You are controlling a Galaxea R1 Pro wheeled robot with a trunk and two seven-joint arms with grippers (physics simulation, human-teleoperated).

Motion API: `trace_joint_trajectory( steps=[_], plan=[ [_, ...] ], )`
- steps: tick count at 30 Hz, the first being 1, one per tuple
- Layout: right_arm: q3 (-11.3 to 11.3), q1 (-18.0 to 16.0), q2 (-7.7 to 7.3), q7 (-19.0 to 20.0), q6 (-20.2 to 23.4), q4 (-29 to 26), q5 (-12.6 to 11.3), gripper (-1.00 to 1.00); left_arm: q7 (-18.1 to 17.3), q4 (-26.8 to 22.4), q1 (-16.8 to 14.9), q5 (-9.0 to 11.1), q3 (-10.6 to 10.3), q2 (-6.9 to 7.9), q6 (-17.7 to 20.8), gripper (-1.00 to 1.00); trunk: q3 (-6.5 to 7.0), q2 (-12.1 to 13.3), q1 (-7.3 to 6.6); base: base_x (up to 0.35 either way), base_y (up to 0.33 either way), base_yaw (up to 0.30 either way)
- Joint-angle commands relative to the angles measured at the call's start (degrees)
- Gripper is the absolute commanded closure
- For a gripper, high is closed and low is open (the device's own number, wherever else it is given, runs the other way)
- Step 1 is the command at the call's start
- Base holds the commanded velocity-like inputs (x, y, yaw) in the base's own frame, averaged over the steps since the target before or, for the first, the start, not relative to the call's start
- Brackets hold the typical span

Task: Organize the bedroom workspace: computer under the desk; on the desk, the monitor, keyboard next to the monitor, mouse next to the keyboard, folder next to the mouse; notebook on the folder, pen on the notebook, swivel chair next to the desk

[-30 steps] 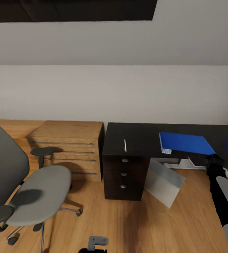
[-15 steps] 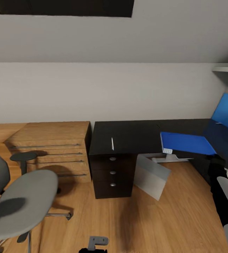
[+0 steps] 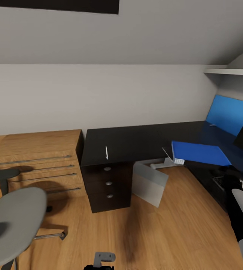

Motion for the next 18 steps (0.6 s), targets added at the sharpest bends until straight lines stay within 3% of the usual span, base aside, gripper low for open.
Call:
trace_joint_trajectory(
  steps=[1,11,18],
  plan=[
    [0.1,0.0,-0.03,-0.1,-0.3,-0.1,-0.5,1.00,0.5,-0.1,0.0,0.6,-0.1,0.00,0.2,-1.00,-0.12,0.0,0.00,0.000,0.000,-0.204],
    [0.3,0.0,0.38,-0.1,-0.1,-0.3,-0.6,1.00,0.5,0.0,0.0,0.6,-0.1,0.00,0.2,-1.00,-0.66,0.0,0.00,0.008,0.000,-0.146],
    [0.3,0.0,0.52,0.0,0.1,-0.7,-0.6,1.00,0.5,0.0,0.0,0.6,-0.2,0.00,0.2,-1.00,-0.68,0.0,0.00,0.250,0.000,-0.006]
  ],
)
